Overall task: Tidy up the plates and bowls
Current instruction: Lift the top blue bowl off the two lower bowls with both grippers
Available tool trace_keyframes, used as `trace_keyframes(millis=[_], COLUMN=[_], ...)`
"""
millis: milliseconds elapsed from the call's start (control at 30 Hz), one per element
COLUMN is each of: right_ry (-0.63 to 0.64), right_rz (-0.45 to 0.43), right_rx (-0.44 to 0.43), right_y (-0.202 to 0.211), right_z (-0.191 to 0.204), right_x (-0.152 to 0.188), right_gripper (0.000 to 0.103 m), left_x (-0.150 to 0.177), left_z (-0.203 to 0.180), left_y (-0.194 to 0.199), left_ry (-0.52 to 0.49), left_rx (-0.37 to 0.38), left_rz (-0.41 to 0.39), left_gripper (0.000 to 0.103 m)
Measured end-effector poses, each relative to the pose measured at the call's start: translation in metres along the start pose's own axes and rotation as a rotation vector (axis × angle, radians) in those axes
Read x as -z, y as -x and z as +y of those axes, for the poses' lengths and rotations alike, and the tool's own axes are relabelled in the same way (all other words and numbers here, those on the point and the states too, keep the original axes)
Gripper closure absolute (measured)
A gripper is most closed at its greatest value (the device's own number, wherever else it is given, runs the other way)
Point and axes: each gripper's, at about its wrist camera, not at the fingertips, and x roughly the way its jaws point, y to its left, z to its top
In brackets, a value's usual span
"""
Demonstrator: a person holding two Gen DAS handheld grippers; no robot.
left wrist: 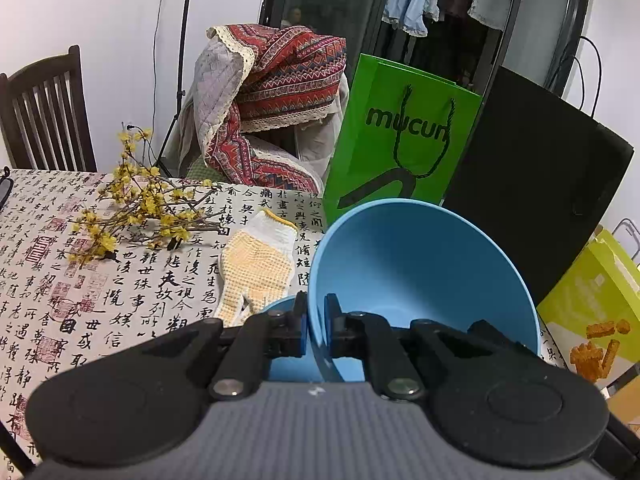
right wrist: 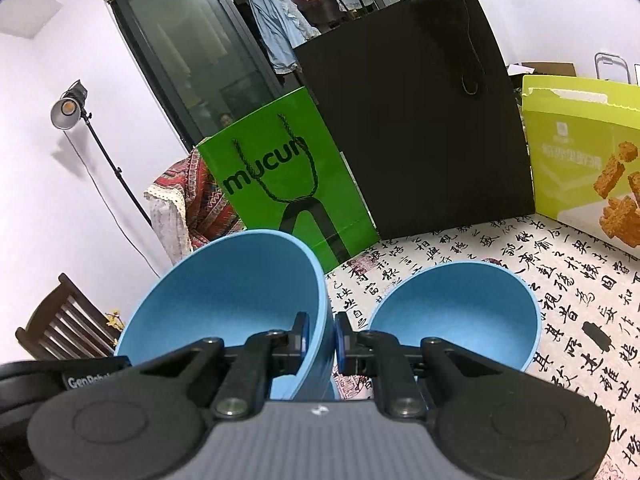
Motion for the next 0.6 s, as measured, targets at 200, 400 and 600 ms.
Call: trace_keyframes(millis=[200,400,600], right_ry=[-0.006,-0.005,-0.001], right_rz=[-0.002,-0.002,-0.011], right_rx=[-0.010,-0.020,-0.023], right_y=[0.009,0.019,0.032], right_z=[0.002,0.007,0.013], right_x=[0.005,0.009,0.015], right_gripper=[0.090,0.090,0.090], left_x=[0.004,0.007,0.013], left_z=[0.004,0.012,0.019], left_y=[0.011,0.024,0.039], left_ry=[-0.005,-0.007,-0.011], left_rx=[-0.005,-0.003,0.002], left_rz=[-0.010,-0.019,-0.029], left_gripper=[0.094,0.094,0.094])
